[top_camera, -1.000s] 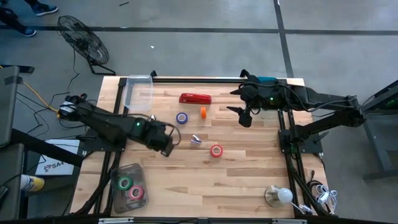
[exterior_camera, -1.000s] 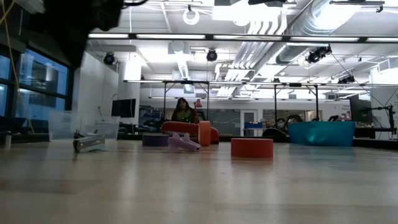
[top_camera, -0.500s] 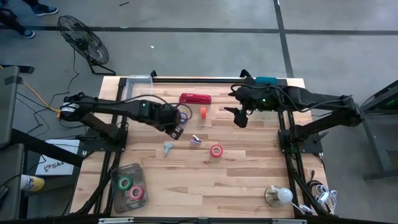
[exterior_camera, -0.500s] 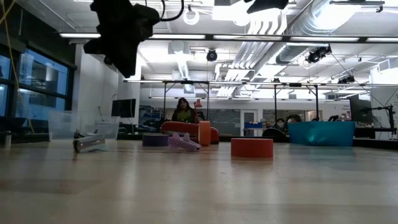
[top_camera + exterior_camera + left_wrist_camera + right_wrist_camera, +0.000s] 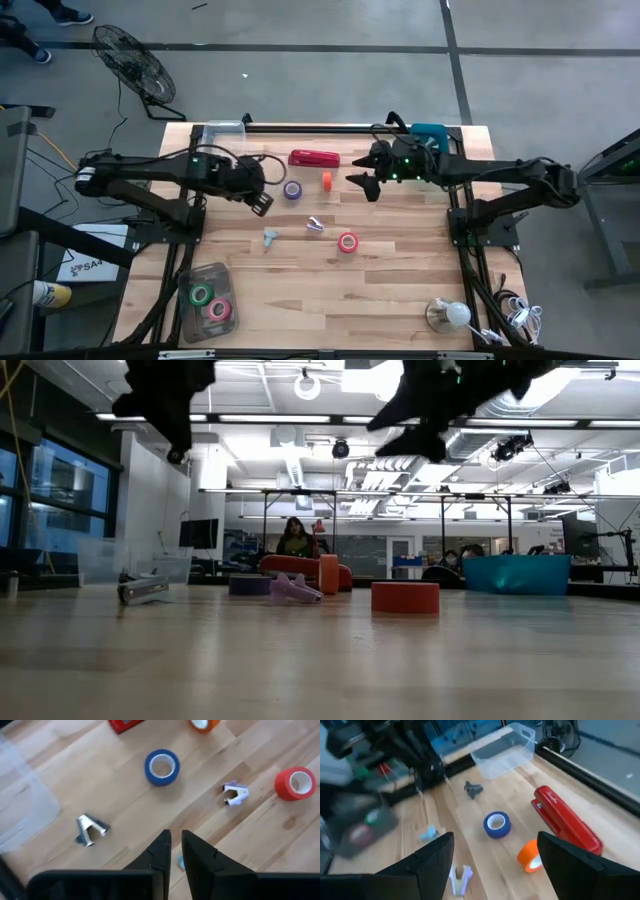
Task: Pick and place Stapler, Stapler remover, tape
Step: Put the orange tape into the black bin
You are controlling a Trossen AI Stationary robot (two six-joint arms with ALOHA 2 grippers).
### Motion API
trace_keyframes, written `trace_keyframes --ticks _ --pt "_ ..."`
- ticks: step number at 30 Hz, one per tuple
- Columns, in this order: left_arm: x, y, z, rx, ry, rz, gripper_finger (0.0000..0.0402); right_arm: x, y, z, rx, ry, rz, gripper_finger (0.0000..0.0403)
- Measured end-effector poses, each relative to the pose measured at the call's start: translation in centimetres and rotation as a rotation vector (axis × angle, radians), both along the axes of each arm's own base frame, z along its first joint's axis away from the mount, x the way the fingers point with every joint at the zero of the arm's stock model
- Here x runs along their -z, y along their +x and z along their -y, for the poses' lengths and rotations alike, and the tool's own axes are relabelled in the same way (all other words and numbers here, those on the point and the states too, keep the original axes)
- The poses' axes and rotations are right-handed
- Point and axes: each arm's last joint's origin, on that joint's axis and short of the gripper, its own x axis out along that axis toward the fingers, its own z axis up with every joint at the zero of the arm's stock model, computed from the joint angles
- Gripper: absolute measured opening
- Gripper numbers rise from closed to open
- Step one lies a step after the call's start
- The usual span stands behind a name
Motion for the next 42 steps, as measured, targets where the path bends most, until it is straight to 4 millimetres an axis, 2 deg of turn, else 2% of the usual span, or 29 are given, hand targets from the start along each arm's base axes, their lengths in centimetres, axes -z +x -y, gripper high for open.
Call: trace_keyframes --ticks 4,7,14,20,30,42 --pt "-1.2 -1.6 -0.1 -0.005 0.014 0.058 0.0035 3.3 -0.2 1.5 -0.006 0.075 0.044 0.0277" --pt "-1.8 -2.6 -0.1 -0.008 0.026 0.086 0.0035 5.8 0.0 2.1 -0.008 0.071 0.031 0.0277" --pt "-2.5 -4.6 -0.2 -0.01 0.039 0.094 0.0035 10.8 2.0 2.5 -0.056 -0.028 -0.04 0.0277" --pt "-2.7 -5.8 -0.2 -0.011 0.041 0.067 0.0035 14.1 3.3 2.8 -0.064 -0.019 -0.056 0.0277" --pt "-2.7 -6.5 -0.2 -0.01 0.041 0.04 0.0035 16.0 5.7 3.2 -0.072 -0.051 -0.084 0.0277" --pt "-2.6 -6.5 -0.1 0.001 0.019 0.03 0.0035 15.8 9.0 4.3 -0.078 -0.049 -0.068 0.0274"
